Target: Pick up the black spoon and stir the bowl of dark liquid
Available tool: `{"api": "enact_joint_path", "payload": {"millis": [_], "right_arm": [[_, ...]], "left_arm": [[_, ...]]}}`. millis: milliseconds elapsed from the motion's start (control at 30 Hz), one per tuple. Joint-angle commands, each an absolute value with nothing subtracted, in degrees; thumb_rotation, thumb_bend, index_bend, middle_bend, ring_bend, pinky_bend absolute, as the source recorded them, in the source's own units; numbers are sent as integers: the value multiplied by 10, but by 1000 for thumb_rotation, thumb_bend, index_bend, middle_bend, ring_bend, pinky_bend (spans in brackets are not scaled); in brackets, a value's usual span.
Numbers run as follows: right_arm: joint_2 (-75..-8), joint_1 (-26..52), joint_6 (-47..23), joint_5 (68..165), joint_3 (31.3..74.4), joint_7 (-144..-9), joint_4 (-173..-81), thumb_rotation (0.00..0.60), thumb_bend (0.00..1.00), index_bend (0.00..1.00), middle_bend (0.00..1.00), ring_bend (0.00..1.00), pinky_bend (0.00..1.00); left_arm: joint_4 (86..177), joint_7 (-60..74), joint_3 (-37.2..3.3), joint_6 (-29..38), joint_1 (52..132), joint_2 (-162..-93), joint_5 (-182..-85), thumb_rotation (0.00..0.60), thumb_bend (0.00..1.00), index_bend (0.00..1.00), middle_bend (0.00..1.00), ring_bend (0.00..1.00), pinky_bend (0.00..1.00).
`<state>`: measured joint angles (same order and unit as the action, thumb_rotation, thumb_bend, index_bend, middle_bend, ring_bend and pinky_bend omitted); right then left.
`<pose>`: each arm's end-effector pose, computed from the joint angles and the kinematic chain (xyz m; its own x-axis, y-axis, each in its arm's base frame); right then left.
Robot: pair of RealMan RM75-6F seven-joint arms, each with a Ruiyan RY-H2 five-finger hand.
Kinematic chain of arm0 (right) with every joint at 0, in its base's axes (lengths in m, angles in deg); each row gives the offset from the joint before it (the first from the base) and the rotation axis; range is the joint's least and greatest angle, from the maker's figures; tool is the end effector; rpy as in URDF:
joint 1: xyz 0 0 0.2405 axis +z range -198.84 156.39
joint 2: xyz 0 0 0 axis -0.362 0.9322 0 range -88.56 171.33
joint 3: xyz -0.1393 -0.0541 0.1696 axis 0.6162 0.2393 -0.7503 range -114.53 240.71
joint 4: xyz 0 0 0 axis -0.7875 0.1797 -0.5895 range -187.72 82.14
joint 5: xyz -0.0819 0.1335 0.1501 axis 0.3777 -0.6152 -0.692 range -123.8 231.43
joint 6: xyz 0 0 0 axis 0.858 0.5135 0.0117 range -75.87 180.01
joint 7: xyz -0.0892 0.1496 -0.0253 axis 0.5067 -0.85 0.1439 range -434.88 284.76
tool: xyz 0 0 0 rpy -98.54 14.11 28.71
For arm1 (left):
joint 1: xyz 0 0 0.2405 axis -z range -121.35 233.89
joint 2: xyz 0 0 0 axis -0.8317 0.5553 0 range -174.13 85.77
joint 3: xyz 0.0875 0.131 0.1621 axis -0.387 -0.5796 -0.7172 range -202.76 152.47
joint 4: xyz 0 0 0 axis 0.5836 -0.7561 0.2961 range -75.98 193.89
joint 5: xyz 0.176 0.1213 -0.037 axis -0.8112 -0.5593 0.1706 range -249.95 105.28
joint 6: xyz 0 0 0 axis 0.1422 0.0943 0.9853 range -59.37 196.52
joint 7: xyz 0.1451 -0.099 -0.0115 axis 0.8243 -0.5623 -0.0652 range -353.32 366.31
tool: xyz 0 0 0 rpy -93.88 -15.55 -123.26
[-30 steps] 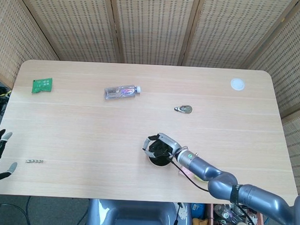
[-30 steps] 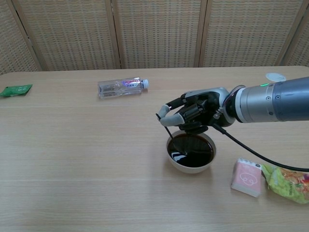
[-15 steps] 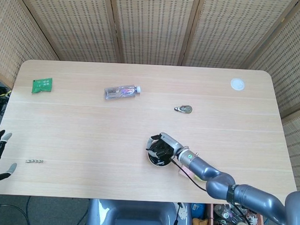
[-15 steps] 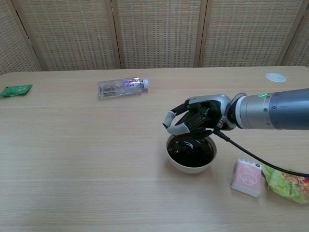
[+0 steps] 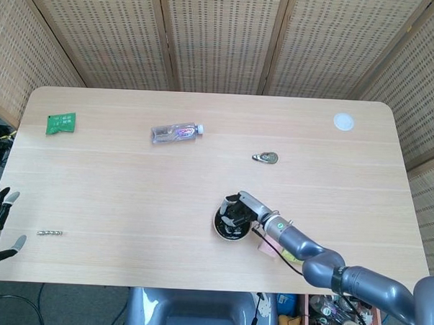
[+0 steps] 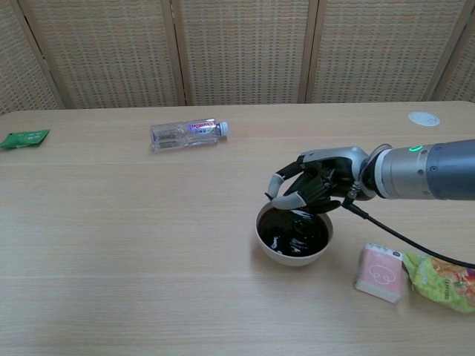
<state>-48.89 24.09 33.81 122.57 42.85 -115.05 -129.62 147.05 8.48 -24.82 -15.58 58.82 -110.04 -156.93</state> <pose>-0.1080 -0.3594 -0.0899 -0.3629 -0.7494 0.5538 -0.9126 0.1657 -0.3738 -0.3156 0.1898 0.1301 0.4631 0.0784 0.8828 0.8825 0.0518 -0.4675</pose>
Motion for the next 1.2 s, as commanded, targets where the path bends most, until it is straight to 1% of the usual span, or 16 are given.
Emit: {"api": "enact_joint_path", "payload": {"millis": [33,233,467,1000,1200], "right_arm": [[-480,236,336,1226,433,-1150,-1304,600,679,657,945,962,1000],[-470,231,330,1227,436,-1149,-1325,600,679,657,945,962,1000],[-478,233,324,1229,442,-1150,-1331,600,681,657,945,962,1000],[-494,257,322,1216,443,-1132,-1281,600,683,661,945,962,1000],[-487,253,317,1207,447,-1126,-1275,600,687,663,945,962,1000]], "left_arm": [[1471,85,-248,-155,589,-1101,-1570,600,321,0,0,0,0],[1470,84,-248,-155,590,-1102,-1572,600,321,0,0,0,0],[1468,81,-249,-157,587,-1101,-1571,600,321,0,0,0,0],[1464,78,-250,-155,583,-1102,-1566,600,321,0,0,0,0],[1467,80,-249,-154,584,-1102,-1568,600,321,0,0,0,0]]}}
